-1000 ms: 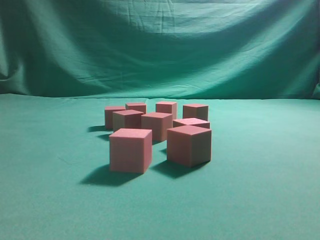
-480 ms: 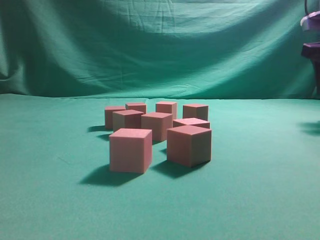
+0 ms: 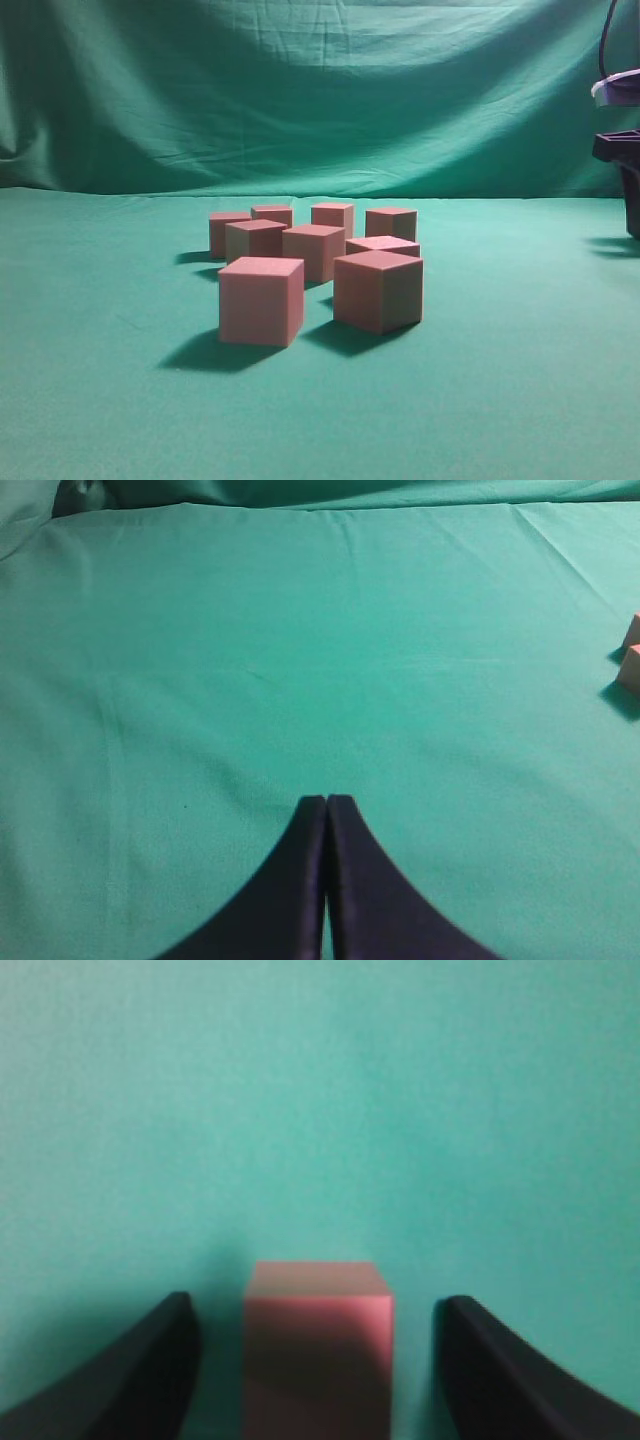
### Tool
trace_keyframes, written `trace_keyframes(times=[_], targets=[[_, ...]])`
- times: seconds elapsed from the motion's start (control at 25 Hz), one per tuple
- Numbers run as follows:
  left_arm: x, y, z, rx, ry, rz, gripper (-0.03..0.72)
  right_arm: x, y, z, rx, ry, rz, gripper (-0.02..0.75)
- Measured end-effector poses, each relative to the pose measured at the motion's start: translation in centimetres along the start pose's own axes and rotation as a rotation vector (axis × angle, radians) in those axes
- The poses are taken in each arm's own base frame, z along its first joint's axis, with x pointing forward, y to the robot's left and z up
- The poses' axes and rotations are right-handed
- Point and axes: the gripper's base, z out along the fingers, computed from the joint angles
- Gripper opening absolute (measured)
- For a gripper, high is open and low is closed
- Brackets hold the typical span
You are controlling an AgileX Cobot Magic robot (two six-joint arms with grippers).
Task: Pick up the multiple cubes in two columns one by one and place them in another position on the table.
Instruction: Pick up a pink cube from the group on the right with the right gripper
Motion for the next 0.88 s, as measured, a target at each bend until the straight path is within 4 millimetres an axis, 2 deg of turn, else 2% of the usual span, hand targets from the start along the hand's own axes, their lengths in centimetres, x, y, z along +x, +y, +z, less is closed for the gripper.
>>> trace_keyframes(times=[0.2, 0.4, 0.52, 0.64, 0.8, 0.88], targets=[[0.0, 0.0, 0.0, 0.000, 0.000, 0.000, 0.000, 0.1, 0.0, 0.1, -0.002, 0.008, 0.004, 0.260], [0.0, 0.0, 0.0, 0.000, 0.000, 0.000, 0.000, 0.1, 0.3, -0.5, -0.023, 0.033, 0.021, 0.258], [0.0, 0.0, 0.0, 0.000, 0.000, 0.000, 0.000, -0.7, 1.4, -3.5, -0.042, 0.017, 0.004, 0.258], [0.0, 0.0, 0.0, 0.000, 0.000, 0.000, 0.000, -1.3, 4.2, -8.0, -0.063, -0.032, -0.066, 0.258], [0.0, 0.0, 0.0, 0.000, 0.000, 0.000, 0.000, -0.3, 10.3, -13.1, -0.118, -0.098, -0.217, 0.258], [0.0, 0.0, 0.0, 0.000, 0.000, 0.000, 0.000, 0.7, 13.6, -14.7, -0.153, -0.113, -0.301, 0.258]])
